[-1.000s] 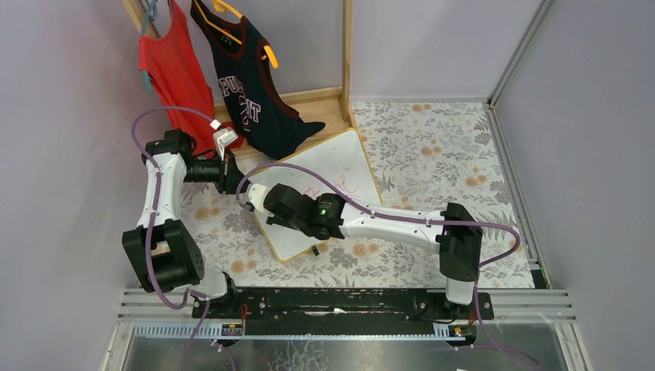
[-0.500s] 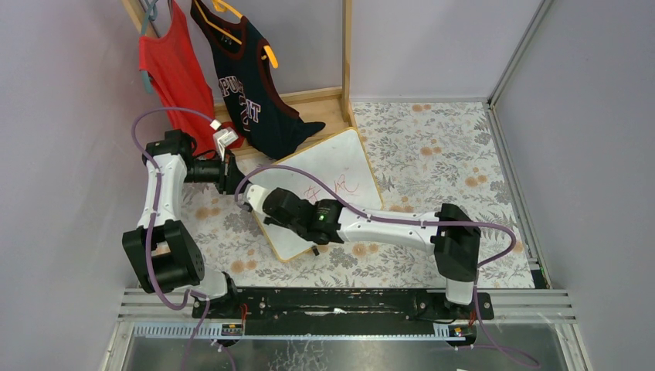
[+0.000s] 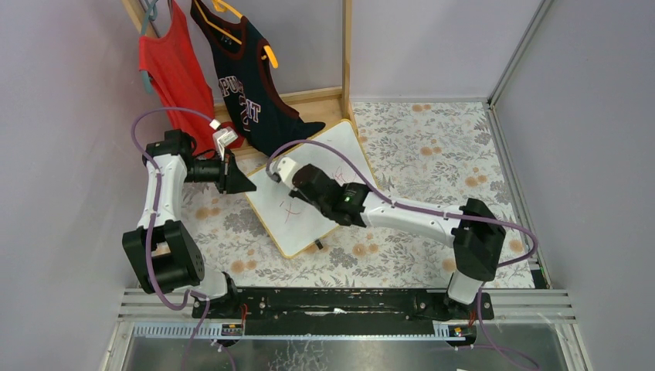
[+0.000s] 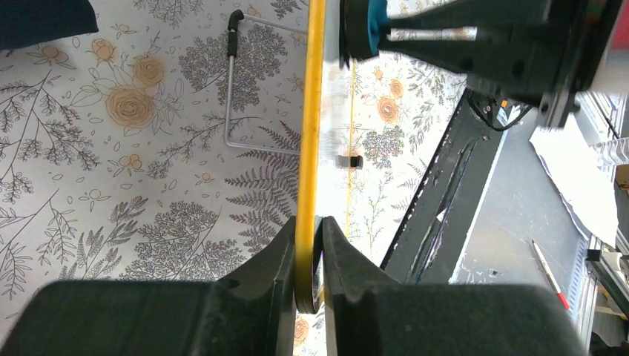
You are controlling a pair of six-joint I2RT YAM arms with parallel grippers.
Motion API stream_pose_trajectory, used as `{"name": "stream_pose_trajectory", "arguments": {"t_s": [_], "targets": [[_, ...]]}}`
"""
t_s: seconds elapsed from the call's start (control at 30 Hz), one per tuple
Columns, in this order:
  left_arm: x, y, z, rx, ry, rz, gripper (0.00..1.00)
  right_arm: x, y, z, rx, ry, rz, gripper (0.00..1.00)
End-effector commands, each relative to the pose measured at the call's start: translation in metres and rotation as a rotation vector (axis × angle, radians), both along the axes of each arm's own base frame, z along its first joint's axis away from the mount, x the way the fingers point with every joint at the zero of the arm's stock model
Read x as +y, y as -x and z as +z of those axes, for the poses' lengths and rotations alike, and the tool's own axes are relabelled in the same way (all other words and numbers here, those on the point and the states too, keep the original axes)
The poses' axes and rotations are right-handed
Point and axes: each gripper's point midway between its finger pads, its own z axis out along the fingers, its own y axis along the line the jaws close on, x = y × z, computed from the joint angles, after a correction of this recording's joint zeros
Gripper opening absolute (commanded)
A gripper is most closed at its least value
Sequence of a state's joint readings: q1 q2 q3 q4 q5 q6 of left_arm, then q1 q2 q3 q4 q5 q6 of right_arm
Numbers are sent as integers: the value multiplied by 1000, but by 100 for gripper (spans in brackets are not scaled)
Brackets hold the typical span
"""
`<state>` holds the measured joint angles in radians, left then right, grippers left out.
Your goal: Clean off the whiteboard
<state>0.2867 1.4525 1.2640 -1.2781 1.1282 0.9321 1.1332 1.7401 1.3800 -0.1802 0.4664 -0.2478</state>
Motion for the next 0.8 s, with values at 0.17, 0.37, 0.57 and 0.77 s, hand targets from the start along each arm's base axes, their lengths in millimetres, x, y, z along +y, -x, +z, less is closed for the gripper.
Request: {"name": "stream_pose_trajectory", "arguments": {"t_s": [0.17, 0.37, 0.57, 0.77], "targets": [[10, -2, -17, -60, -117, -16, 0, -2, -11, 12, 19, -54, -37, 0], [10, 0, -15, -69, -121, -14, 0, 28, 33, 6, 45, -39, 72, 0], [10, 1, -14, -67, -119, -15, 0, 51, 60, -1, 89, -38, 137, 0], [10, 4, -16, -54, -122, -28, 0, 54, 55, -8, 62, -19, 118, 0]]}}
